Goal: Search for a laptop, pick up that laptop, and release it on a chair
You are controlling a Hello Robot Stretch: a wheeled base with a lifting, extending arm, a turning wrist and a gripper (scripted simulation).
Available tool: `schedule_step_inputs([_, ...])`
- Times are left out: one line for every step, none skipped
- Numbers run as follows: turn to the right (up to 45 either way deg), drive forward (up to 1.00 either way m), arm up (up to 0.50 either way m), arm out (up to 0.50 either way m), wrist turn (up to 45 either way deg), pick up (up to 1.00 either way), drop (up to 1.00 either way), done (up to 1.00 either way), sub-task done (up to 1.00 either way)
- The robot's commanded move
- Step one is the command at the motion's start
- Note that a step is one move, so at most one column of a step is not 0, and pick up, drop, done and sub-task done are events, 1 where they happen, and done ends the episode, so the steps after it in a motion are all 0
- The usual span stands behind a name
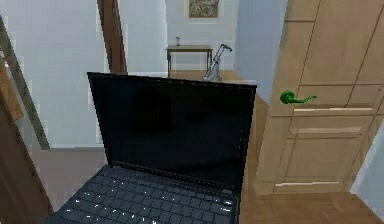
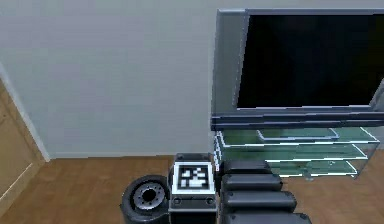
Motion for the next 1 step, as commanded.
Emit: schedule_step_inputs([-3.0, 0.00, 0.00, 0.00, 0.0, 0.00, 0.00, 0.00, 0.00])
